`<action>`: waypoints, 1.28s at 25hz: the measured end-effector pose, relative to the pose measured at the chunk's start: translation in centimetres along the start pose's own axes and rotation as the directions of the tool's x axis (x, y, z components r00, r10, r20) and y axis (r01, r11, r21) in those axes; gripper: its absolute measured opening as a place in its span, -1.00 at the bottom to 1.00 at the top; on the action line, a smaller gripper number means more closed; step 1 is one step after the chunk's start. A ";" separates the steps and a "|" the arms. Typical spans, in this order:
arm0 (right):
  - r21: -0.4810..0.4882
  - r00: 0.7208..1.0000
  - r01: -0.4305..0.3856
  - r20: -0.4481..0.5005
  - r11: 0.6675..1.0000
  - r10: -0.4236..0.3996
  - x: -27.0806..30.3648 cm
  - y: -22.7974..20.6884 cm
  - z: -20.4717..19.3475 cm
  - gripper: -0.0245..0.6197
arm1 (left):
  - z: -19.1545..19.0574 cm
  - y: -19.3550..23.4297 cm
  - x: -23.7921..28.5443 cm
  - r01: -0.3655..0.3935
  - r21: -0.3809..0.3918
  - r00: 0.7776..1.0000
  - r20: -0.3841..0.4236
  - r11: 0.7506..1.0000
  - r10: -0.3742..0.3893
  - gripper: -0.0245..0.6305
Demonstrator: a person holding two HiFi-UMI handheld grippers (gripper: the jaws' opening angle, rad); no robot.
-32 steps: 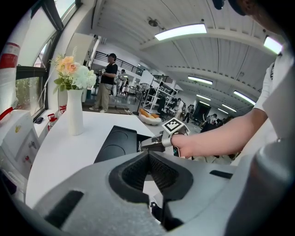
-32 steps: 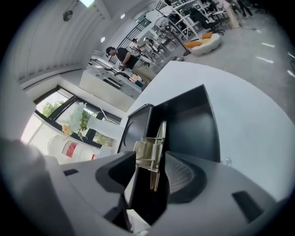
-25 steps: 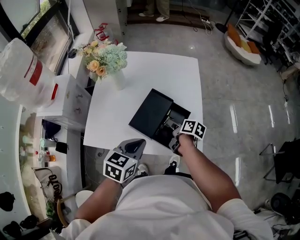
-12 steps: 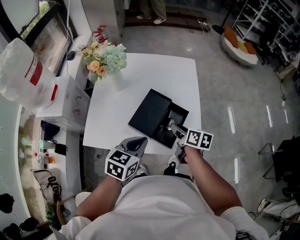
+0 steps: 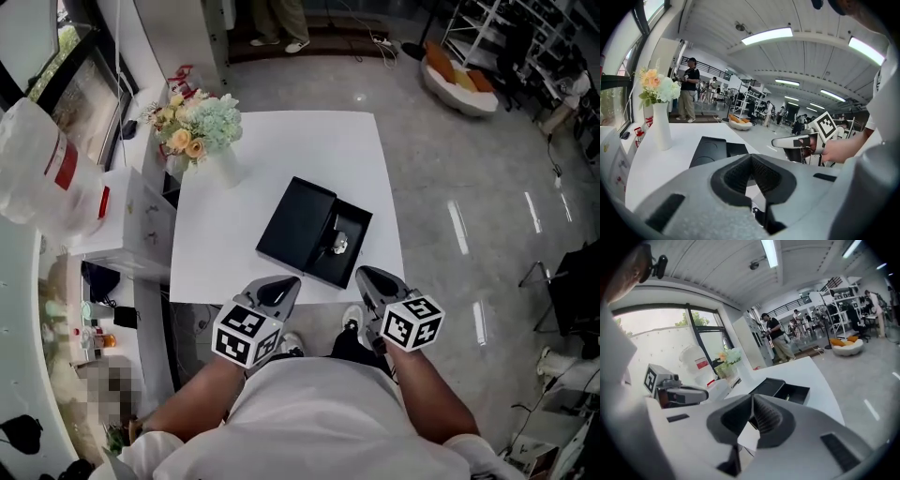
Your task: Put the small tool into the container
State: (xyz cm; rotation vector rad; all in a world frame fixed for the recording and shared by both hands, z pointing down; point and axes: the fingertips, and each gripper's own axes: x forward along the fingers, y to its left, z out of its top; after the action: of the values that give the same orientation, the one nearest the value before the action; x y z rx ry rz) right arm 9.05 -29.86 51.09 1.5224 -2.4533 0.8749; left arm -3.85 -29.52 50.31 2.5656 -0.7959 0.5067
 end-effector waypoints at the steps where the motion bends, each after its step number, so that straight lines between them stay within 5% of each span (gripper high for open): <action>1: -0.007 1.000 0.006 0.016 1.000 -0.006 -0.5 0.3 0.2 -0.87 | 0.1 -0.2 -0.2 0.005 0.007 1.000 0.002 1.000 -0.005 -0.90; 8: -0.110 0.996 -0.003 0.088 0.994 0.013 -3.4 2.5 1.5 -0.90 | 0.7 -1.6 -1.3 0.000 0.035 1.000 0.024 0.999 -0.001 -0.90; 19: -0.281 0.995 -0.076 0.043 0.957 0.092 -5.3 3.4 2.2 -0.91 | 0.7 -4.0 -1.0 -0.084 0.032 0.996 0.045 0.996 0.083 -0.90; 32: -0.293 0.985 -0.148 0.039 0.945 0.166 -6.3 2.1 2.5 -0.91 | 1.5 -5.9 -0.7 -0.160 -0.001 0.983 0.088 0.987 0.160 -0.90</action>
State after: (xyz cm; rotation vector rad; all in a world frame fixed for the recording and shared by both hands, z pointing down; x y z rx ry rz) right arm 10.73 -25.57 45.73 1.2865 -2.6348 0.4641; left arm -0.51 -25.47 47.17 2.5567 -1.0394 0.4470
